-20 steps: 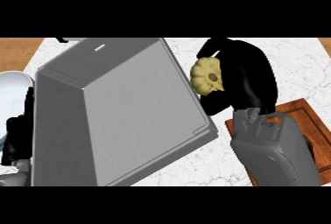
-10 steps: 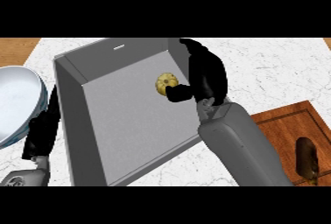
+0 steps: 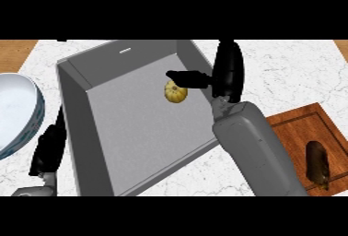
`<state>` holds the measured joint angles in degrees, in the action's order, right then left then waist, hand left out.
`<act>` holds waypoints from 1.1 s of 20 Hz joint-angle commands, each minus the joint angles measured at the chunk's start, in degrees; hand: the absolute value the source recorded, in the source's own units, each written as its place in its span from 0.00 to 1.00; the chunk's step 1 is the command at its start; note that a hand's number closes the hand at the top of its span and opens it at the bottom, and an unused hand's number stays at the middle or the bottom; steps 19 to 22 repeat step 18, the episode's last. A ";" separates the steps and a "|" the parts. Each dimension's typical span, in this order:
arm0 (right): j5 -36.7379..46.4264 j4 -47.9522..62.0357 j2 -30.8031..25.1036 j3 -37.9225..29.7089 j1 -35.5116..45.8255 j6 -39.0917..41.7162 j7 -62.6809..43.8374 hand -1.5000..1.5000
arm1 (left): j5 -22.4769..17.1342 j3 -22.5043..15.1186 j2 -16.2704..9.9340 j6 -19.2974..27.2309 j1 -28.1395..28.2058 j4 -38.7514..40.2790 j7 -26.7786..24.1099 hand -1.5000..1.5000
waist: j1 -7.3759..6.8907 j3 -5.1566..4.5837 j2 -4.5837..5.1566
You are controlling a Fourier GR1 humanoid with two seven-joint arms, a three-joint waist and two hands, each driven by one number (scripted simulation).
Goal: Pick the squash from the cutting board and place it in the cardboard box
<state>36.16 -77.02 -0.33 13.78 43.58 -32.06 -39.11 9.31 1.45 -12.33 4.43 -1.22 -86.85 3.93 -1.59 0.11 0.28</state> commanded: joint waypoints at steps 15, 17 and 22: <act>-24.82 -32.80 -19.33 -23.77 -28.55 9.47 10.42 0.00 | -1.13 2.55 -1.14 -2.01 1.42 -0.49 0.52 0.50 | 3.01 -0.08 -0.47; -29.33 -32.97 -20.20 -26.97 -30.40 12.65 12.42 0.00 | -0.63 2.04 -0.19 -1.56 0.73 -1.88 2.13 0.50 | 2.16 -0.09 -0.38; -32.13 -36.83 -23.39 -29.09 -32.67 16.27 10.75 0.00 | -0.11 0.98 0.02 -1.51 5.47 -4.64 0.75 0.50 | 2.47 -0.07 -0.58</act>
